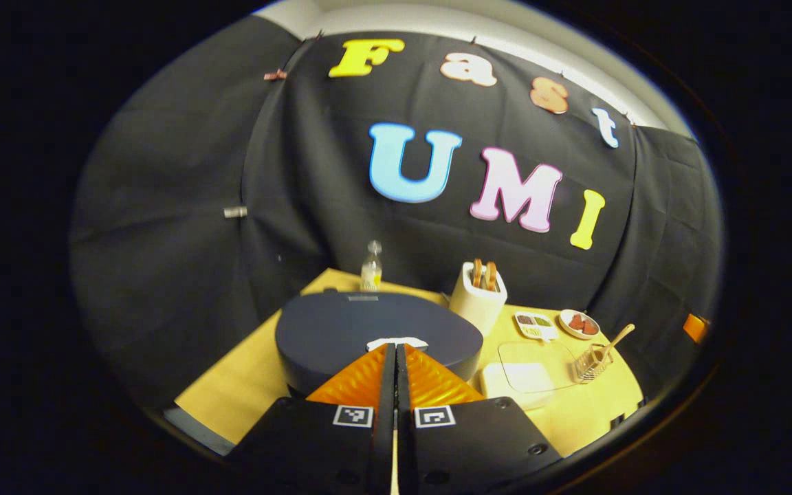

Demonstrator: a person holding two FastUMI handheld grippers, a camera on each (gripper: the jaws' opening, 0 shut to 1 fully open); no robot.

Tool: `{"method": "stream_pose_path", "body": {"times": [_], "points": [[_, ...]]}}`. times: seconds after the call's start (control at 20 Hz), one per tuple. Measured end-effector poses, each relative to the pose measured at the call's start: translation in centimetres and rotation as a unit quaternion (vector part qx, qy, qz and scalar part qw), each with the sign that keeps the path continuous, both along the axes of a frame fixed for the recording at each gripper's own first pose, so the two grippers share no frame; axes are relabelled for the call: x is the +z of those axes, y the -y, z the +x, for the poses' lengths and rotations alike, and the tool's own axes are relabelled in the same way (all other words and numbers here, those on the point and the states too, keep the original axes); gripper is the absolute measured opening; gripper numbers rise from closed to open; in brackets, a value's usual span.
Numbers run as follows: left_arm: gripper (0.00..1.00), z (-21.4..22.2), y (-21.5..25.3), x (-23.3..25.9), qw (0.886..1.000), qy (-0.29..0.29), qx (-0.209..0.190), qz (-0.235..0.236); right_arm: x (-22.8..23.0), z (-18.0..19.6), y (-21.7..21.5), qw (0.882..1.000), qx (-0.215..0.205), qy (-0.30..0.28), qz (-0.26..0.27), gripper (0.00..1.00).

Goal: Close the left gripper, press the button to open the rice cooker; take a wooden spoon from the chopstick holder with the right hand, scoop a spoonful of rice and pour it into the rice cooker, then put the wooden spoon back into the chopstick holder.

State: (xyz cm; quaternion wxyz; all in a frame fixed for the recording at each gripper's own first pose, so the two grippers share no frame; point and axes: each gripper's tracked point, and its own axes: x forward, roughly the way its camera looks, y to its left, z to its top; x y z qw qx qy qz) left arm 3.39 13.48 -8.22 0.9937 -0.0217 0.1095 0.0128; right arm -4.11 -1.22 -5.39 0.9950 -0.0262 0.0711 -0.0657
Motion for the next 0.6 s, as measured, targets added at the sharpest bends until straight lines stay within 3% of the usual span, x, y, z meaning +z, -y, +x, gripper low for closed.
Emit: {"method": "stream_pose_path", "body": {"times": [0.1, 0.25, 0.3, 0.4, 0.45, 0.6], "points": [[0.14, -1.0, 0.5, 0.6, 0.999, 0.004, 0.004, 0.032, -0.4, 1.1, 0.7, 1.000, -0.001, 0.000, 0.000, 0.98], [0.46, -2.3, 2.1, 0.2, 1.000, 0.006, 0.006, 0.022, -1.3, 3.8, 1.4, 1.000, 0.006, -0.005, 0.004, 0.98], [0.64, -2.6, 2.5, 0.0, 1.000, 0.007, 0.007, 0.010, -1.4, 4.7, 1.8, 1.000, 0.010, -0.004, 0.002, 0.98], [0.90, -3.0, 3.6, -0.7, 1.000, 0.002, 0.015, 0.001, -2.2, 6.7, 2.6, 1.000, 0.014, -0.010, 0.003, 0.98], [0.99, -3.2, 4.1, -1.1, 1.000, -0.003, 0.019, 0.003, -2.8, 7.6, 2.9, 1.000, 0.018, -0.016, 0.007, 0.98], [0.95, -3.6, 5.3, -1.8, 0.999, -0.015, 0.038, 0.013, -4.9, 10.2, 4.3, 0.999, 0.023, -0.039, 0.018, 0.98]]}}
